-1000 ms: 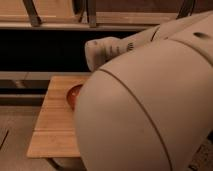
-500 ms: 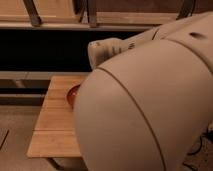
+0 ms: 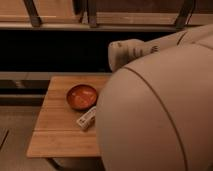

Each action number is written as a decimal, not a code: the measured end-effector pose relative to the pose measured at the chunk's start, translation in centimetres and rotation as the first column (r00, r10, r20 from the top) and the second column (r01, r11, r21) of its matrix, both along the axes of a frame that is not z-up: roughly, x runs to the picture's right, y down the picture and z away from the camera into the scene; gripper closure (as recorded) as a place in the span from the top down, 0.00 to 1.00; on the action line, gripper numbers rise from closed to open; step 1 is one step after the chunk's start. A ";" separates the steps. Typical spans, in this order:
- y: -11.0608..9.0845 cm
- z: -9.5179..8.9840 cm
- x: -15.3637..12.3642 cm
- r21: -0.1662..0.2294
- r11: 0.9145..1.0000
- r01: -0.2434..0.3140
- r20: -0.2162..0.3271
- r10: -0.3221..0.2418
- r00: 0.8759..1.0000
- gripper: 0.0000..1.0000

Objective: Drag the pepper across the table

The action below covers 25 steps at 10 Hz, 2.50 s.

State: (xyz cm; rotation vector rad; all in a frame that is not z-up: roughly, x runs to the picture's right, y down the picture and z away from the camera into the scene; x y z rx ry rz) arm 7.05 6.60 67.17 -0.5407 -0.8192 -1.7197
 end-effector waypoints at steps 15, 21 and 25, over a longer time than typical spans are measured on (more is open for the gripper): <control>-0.7 2.4 -0.4 0.066 0.998 -0.006 0.014 0.005 1.000 0.80; -0.7 2.4 -0.3 0.066 0.998 -0.007 0.013 0.006 1.000 0.80; -1.3 5.3 5.6 0.117 0.992 -0.056 -0.059 0.063 0.996 0.80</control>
